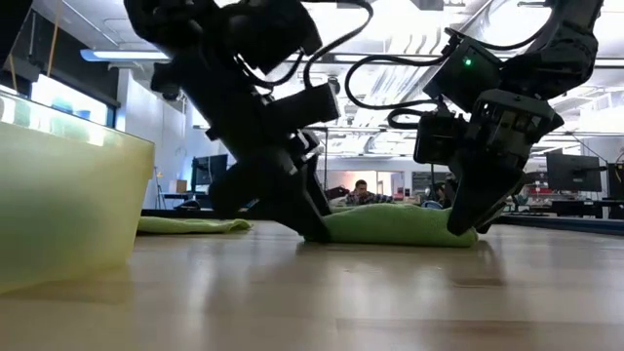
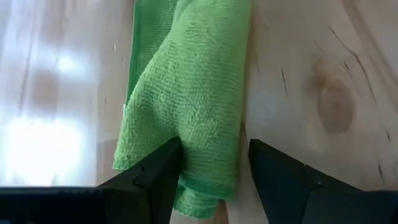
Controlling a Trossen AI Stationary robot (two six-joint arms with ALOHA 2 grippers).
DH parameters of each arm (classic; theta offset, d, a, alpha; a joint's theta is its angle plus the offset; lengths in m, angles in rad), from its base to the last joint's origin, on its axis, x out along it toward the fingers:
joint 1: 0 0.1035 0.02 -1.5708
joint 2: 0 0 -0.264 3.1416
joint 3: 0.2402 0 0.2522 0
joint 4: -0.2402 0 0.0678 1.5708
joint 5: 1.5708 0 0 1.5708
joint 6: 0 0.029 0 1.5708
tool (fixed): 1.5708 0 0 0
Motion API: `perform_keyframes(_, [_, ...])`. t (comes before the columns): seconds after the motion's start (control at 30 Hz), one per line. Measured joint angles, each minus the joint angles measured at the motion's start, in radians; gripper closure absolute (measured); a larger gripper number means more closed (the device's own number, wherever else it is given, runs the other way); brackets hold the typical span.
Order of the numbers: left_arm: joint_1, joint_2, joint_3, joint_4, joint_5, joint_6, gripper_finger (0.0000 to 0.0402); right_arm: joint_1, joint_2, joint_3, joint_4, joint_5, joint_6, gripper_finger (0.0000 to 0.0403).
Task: Roll microfiber towels into tight, uniform cylinder then place into a basket
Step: Roll the green microfiber towel
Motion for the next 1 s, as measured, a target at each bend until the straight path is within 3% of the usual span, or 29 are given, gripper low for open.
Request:
perform_keyframes(0.13, [0.025, 0.012, 0.002, 0.001, 0.053, -0.104, 0.0220, 0.000, -0.001, 0.000, 0.002, -0.004, -0.034, 0.0373])
perform_keyframes(0.27, [0.054, 0.012, 0.004, -0.010, 0.186, -0.274, 0.0230, -0.001, -0.033, -0.001, -0.025, 0.004, -0.105, 0.0336])
perform_keyframes(0.43, [0.088, 0.011, 0.004, -0.019, 0.372, -0.466, 0.0277, -0.002, -0.111, -0.003, -0.076, 0.004, -0.231, 0.0291])
perform_keyframes(0.53, [0.104, 0.012, 0.004, -0.020, 0.431, -0.547, 0.0316, 0.001, -0.171, -0.003, -0.110, 0.019, -0.330, 0.0278])
perform_keyframes(0.77, [0.155, 0.014, 0.002, -0.017, 0.524, -0.665, 0.0384, 0.086, -0.322, -0.003, -0.160, 0.191, -0.602, 0.0274])
perform_keyframes(1.0, [0.177, 0.016, 0.000, -0.010, 0.564, -0.709, 0.0373, 0.245, -0.388, -0.001, -0.126, 0.362, -0.763, 0.0274])
